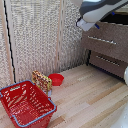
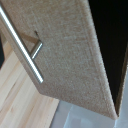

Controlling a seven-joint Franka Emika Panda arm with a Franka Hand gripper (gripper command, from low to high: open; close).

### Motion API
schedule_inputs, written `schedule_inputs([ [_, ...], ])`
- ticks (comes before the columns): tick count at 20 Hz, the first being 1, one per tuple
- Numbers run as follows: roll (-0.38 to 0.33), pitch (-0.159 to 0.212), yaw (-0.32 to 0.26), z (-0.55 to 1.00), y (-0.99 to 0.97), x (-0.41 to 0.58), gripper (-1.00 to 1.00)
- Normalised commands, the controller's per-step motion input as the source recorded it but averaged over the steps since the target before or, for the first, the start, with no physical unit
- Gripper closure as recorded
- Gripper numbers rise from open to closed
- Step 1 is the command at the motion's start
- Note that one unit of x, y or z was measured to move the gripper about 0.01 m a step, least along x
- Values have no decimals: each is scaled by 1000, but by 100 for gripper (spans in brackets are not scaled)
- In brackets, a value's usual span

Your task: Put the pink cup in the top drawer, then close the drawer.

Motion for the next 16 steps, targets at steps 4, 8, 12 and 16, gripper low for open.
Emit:
schedule_inputs([
  [4,-367,193,73,-193,205,1,-100],
  [8,-320,209,114,-251,30,71,-100],
  [12,-233,163,117,-304,-173,345,-100],
  [16,-93,87,93,-166,-444,521,-100],
])
